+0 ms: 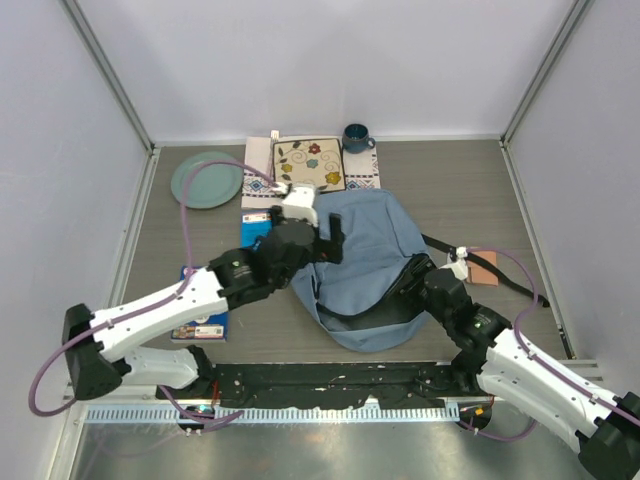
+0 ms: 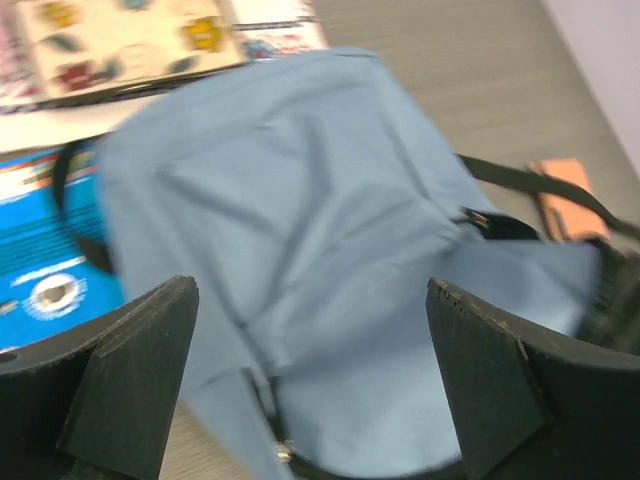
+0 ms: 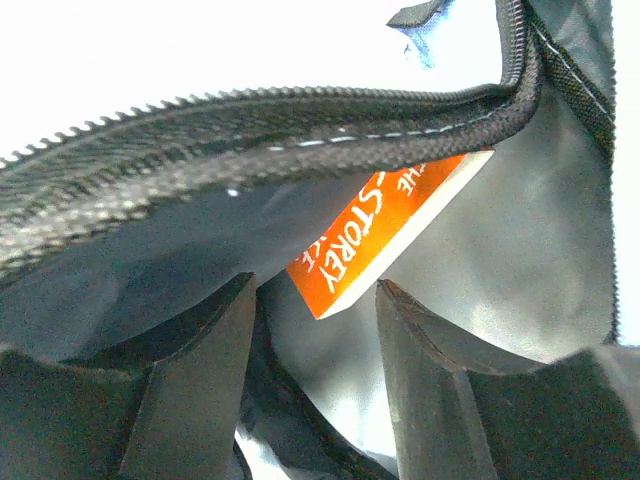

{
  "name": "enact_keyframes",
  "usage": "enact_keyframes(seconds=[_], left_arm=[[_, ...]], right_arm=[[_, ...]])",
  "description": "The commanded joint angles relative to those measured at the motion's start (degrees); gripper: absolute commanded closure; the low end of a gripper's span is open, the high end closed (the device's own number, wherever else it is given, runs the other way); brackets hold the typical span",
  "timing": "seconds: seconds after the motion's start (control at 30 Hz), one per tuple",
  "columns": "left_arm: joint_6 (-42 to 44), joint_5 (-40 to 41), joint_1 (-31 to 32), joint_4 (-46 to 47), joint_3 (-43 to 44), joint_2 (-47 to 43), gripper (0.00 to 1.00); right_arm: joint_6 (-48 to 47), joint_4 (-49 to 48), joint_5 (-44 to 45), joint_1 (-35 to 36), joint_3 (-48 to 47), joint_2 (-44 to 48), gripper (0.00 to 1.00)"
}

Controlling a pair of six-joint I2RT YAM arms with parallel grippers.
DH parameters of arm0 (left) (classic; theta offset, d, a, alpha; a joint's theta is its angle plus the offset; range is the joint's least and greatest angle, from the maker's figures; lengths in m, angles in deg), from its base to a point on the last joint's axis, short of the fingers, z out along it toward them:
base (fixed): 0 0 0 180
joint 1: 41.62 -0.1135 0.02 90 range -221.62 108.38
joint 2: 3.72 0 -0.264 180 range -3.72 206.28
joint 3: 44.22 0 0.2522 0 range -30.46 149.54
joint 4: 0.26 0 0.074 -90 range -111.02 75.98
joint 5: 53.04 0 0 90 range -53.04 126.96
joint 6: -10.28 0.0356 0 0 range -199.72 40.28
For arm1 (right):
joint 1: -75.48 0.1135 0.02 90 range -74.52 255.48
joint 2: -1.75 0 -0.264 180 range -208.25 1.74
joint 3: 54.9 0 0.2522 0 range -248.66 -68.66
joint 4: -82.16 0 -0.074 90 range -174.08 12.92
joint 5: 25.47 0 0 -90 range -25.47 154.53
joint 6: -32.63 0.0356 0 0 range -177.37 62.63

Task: Pack the student bag
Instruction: Place the book in the student bag, then adjust the student bag at the center of the board.

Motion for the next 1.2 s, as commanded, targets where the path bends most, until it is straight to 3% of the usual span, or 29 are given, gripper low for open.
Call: enact_keyframes(seconds=[0.0, 0.13, 0.23, 0.47, 0.7, 0.8, 1.03, 1.17], left_arm=[[-11.49, 3.63, -8.87, -8.85, -5.44, -5.6, 0.01], [-13.61, -4.97, -17.3, -5.18, -10.01, -2.37, 0.01], [-13.53, -9.56, -19.6, -2.45, -9.67, 3.77, 0.0], [-11.24, -20.04, -23.13, 1.69, 2.26, 23.71, 0.0], [-10.98, -26.45, -24.88, 7.91, 11.42, 32.53, 0.0], [-9.66, -25.41, -25.5, 1.72, 15.9, 32.81, 0.01], [-8.61, -19.08, -26.02, 2.3, 4.5, 19.91, 0.01], [-7.2, -15.3, -26.38, -0.6, 2.56, 13.48, 0.0]], right_arm=[[-1.71, 0.04, 2.46, 0.26, -1.82, -0.05, 0.43], [-3.56, 0.74, 2.72, 0.17, -3.4, 0.31, 0.43], [-4.79, 1.79, 2.63, 0.17, -4.89, 0.66, 0.43], [-6.46, 3.2, 2.46, 0.17, -7.09, 1.27, 0.41], [-11.64, 7.05, 3.85, -0.01, -13.15, -1.36, 0.38], [-13.76, 11.27, 5.88, -0.01, -16.75, -2.33, 0.36], [-18.59, 24.11, 12.2, -0.01, -23.34, 6.97, 0.35], [-20.79, 29.3, 19.84, -0.01, -27.47, 12.6, 0.35]])
